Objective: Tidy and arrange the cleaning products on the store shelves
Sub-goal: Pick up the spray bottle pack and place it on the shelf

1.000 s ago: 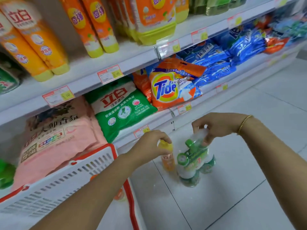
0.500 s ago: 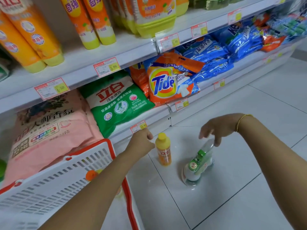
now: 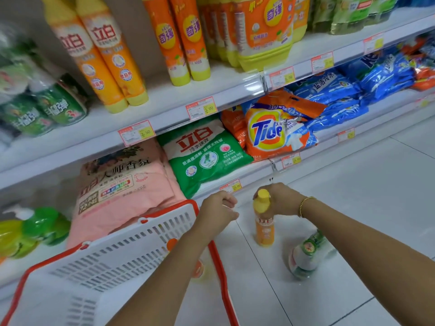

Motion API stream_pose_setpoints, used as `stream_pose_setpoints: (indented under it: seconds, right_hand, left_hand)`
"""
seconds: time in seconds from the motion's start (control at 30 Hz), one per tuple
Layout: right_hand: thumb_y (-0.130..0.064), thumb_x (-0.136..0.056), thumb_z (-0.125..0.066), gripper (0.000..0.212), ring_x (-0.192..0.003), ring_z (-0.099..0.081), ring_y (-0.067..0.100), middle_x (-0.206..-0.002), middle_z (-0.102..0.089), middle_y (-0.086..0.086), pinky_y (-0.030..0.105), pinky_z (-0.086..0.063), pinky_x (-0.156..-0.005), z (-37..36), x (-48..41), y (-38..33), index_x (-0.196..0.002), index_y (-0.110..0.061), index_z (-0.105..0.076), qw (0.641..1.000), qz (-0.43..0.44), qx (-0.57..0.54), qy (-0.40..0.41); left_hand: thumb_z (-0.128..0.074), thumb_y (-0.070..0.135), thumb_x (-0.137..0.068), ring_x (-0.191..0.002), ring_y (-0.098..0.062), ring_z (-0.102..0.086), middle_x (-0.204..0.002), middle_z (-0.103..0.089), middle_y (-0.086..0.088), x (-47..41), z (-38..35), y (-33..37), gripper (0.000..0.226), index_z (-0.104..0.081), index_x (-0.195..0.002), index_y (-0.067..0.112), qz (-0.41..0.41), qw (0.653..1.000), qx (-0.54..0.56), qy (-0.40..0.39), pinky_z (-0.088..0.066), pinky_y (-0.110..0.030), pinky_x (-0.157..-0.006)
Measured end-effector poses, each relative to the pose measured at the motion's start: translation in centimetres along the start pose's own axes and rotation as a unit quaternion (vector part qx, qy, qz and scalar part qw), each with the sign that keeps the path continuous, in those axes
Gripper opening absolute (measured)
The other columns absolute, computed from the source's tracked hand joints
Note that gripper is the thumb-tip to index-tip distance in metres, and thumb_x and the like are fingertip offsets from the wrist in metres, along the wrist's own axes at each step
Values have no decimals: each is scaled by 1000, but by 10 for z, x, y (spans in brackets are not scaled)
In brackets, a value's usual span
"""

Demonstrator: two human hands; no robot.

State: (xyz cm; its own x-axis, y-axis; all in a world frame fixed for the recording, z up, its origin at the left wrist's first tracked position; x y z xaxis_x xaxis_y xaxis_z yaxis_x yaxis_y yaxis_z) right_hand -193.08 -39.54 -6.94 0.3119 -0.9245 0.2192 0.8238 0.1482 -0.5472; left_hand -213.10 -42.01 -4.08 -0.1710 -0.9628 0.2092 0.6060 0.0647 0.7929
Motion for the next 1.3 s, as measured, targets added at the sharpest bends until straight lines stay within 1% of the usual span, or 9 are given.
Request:
stream_pose_setpoints:
  seconds: [0.13, 0.23, 0.4, 0.63, 0.73, 0.83, 1.0, 1.13, 1.3]
  right_hand:
    - [-36, -66, -83, 40, -89, -65, 15, -95, -71, -3, 38, -55, -83, 87, 9, -62, -97, -18, -67, 998, 58, -25, 18]
    - [-45, -63, -80, 41, -81, -67, 7, -87, -72, -9, 33, -56, -77, 155, 37, -134, -93, -22, -66, 992, 122, -2, 43]
    - [-55, -51, -71, 60, -81, -66, 1, -89, -71, -15, 20, -54, -68, 218, 89, -225, -101, -24, -65, 956, 245, -29, 158]
    - [-30, -70, -81, 50, -98, -65, 3, -107, -69, -9, 26, -54, -86, 222, 64, -295, -115, -22, -61, 866, 397, -144, 268]
    - [-41, -81, -70, 41, -105, -62, 11, -113, -68, -6, 33, -49, -93, 210, -2, -277, -116, -20, -64, 914, 275, -61, 291]
    - [-38, -89, -62, 42, -116, -55, 23, -126, -62, 6, 32, -42, -95, 166, -62, -255, -124, -15, -61, 950, 110, 77, 283]
    - [-24, -94, -48, 34, -113, -54, 29, -121, -64, 12, 33, -34, -98, 114, -112, -258, -120, -9, -63, 955, 110, 43, 273]
    - [-25, -94, -47, 31, -96, -58, 32, -96, -68, 14, 34, -40, -84, 111, -121, -265, -93, -3, -68, 947, 118, 70, 290]
    - [-37, -93, -52, 33, -91, -60, 26, -93, -68, 9, 31, -42, -70, 110, -131, -266, -91, -9, -70, 947, 106, 61, 297]
  left_hand:
    - [-83, 26, -73, -101, -10, -57, -114, -55, 10, 14, 11, 8, 60, -54, -125, 25, -29, 999, 10, -44, -48, -21, -82]
    - [-82, 31, -73, -102, -2, -59, -113, -59, 16, 33, 26, 33, 55, -53, -119, 35, -68, 995, 67, -26, -51, -24, -88]
    - [-80, 41, -73, -101, 5, -57, -112, -55, 23, 62, 85, 89, 50, -48, -110, 50, -192, 963, 71, 176, -49, -15, -86]
    - [-82, 24, -73, -93, 4, -59, -105, -64, 14, 45, 198, 133, 53, -54, -118, 24, -272, 905, 15, 326, -48, -13, -77]
    - [-79, 17, -76, -88, 9, -57, -107, -62, 15, 23, 232, 127, 55, -53, -124, 21, -258, 910, -2, 325, -41, 0, -72]
    - [-80, 17, -76, -91, 2, -58, -111, -61, 11, 4, 254, 114, 58, -52, -126, 21, -221, 914, -7, 342, -46, -9, -82]
    - [-83, 22, -72, -97, -10, -58, -115, -63, 5, -26, 277, 102, 66, -51, -129, 17, -173, 913, 1, 370, -46, -26, -89]
    - [-83, 27, -73, -92, -8, -56, -109, -60, 8, -43, 281, 88, 61, -52, -125, 17, -135, 916, 6, 377, -44, -22, -79]
    - [-82, 26, -74, -86, -9, -57, -101, -59, 9, -57, 288, 73, 48, -49, -108, 26, -119, 911, 60, 391, -39, -12, -63]
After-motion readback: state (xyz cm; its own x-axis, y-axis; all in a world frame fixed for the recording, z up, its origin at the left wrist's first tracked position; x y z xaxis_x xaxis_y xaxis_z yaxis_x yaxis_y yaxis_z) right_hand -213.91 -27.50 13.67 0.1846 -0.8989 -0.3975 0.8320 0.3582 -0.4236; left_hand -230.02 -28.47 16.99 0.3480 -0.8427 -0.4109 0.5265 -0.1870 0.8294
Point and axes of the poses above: each hand's wrist, its own x-axis away from the middle knuckle, its own z-axis out of the back of the hand, y = z × x, the point moved 2 cm from there along -x, towards the middle knuckle
